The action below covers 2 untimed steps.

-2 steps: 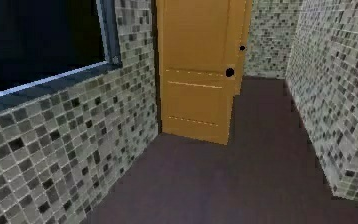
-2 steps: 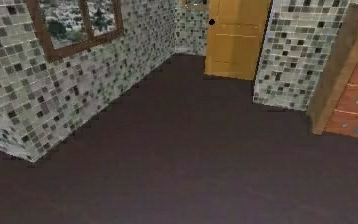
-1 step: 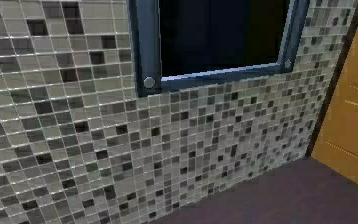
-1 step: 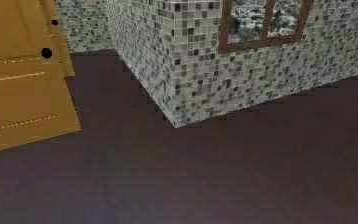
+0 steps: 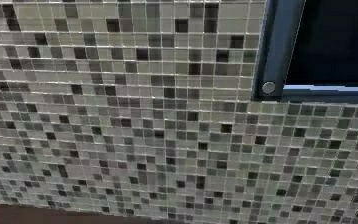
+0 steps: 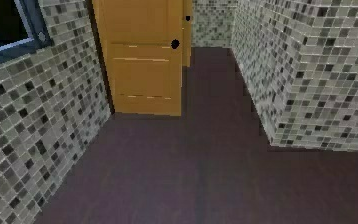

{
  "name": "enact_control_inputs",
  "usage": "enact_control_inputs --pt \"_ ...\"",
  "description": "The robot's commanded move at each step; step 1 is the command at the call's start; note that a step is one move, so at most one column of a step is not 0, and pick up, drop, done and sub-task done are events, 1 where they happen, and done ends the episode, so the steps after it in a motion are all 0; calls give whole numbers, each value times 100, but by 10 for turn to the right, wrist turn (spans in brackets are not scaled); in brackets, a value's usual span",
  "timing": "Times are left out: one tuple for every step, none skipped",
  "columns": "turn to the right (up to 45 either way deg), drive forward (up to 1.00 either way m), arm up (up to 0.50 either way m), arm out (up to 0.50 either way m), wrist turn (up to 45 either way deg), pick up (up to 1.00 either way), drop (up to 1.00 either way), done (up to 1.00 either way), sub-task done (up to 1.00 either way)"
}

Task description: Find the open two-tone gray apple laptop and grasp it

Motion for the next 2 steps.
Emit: enact_control_inputs --pt "-30 0 0 0 0 0 0 0 0" --pt "0 15 0 0 0 0 0 0 0"
